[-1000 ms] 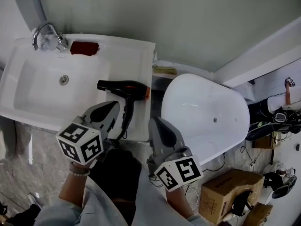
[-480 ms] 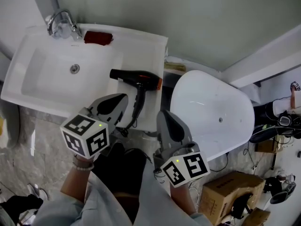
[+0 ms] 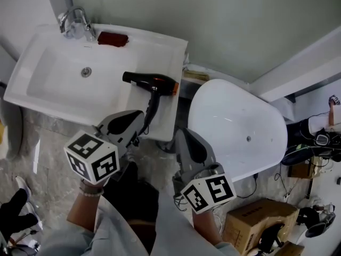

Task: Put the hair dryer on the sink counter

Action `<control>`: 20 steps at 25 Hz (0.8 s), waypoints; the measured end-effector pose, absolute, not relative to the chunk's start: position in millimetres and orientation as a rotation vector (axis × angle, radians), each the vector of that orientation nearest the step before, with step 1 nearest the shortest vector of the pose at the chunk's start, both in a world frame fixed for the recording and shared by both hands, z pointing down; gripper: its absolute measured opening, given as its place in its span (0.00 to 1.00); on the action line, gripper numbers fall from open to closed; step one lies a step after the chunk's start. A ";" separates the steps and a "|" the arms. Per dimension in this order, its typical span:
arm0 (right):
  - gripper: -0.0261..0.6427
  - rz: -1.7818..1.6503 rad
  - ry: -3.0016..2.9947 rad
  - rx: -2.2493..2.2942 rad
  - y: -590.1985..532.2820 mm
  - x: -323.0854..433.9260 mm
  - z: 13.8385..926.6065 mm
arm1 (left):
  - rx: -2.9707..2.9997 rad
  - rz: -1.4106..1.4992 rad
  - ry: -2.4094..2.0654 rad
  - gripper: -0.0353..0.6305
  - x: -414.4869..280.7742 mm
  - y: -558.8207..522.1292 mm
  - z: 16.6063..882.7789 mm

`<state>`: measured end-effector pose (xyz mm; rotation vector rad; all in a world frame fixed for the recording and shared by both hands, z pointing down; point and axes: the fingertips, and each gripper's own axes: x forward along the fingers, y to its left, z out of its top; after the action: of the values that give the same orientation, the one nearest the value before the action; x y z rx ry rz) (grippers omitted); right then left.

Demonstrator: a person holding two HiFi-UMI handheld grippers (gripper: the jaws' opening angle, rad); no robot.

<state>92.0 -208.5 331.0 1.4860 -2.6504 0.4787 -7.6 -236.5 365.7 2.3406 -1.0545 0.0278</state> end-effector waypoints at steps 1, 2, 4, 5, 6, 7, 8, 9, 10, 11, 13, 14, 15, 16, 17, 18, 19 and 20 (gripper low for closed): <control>0.03 0.478 -2.654 1.486 -202.6 95.4 330.9 | 2.343 0.024 -1.058 0.06 -5.1 -230.2 364.6; 0.04 0.478 -2.657 1.485 -195.9 98.5 331.0 | 2.343 0.019 -1.063 0.06 -2.8 -223.4 364.0; 0.04 0.478 -2.664 1.480 -180.3 104.8 331.4 | 2.337 0.007 -1.074 0.06 1.6 -207.9 362.8; 0.04 0.479 -2.668 1.478 -172.3 108.3 331.1 | 2.333 0.000 -1.080 0.06 4.4 -199.8 361.5; 0.03 0.479 -2.673 1.477 -164.4 112.1 330.2 | 2.330 -0.006 -1.086 0.06 7.3 -191.9 359.7; 0.03 0.478 -2.678 1.477 -156.6 115.7 329.2 | 2.330 -0.012 -1.093 0.06 10.2 -184.1 357.6; 0.03 0.477 -2.684 1.476 -148.8 119.0 328.4 | 2.330 -0.019 -1.100 0.06 12.8 -176.4 355.3; 0.03 0.477 -2.690 1.475 -141.1 122.0 327.9 | 2.328 -0.028 -1.106 0.06 15.3 -168.7 352.8; 0.04 0.477 -2.694 1.474 -133.2 125.1 327.6 | 2.327 -0.037 -1.109 0.06 18.1 -160.7 350.6; 0.03 0.478 -2.697 1.473 -125.0 128.5 327.5 | 2.328 -0.043 -1.108 0.06 21.6 -152.1 348.7; 0.04 0.484 -2.701 1.470 -108.1 135.7 327.6 | 2.333 -0.047 -1.098 0.06 30.8 -133.2 346.2; 0.03 0.487 -2.703 1.467 -100.0 138.9 328.0 | 2.337 -0.045 -1.092 0.06 35.5 -123.8 345.8; 0.03 0.489 -2.705 1.464 -92.7 141.6 328.4 | 2.343 -0.040 -1.086 0.06 39.9 -114.9 345.7; 0.03 0.490 -2.706 1.460 -86.3 143.9 328.8 | 2.347 -0.036 -1.081 0.06 43.7 -106.7 345.3; 0.03 0.493 -2.707 1.457 -80.7 145.8 329.2 | 2.350 -0.035 -1.078 0.06 46.6 -99.4 344.3; 0.04 0.496 -2.709 1.457 -76.1 147.3 329.5 | 2.352 -0.036 -1.077 0.06 48.7 -93.2 343.0; 0.04 0.497 -2.711 1.458 -72.5 148.6 329.7 | 2.353 -0.037 -1.076 0.06 50.2 -88.2 341.4; 0.04 0.496 -2.711 1.461 -69.4 149.6 330.0 | 2.356 -0.040 -1.075 0.06 51.3 -84.2 339.9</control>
<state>149.6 -69.4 330.0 1.4609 -2.7111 0.4964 51.3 -84.2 339.9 2.3557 -1.0754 -0.0399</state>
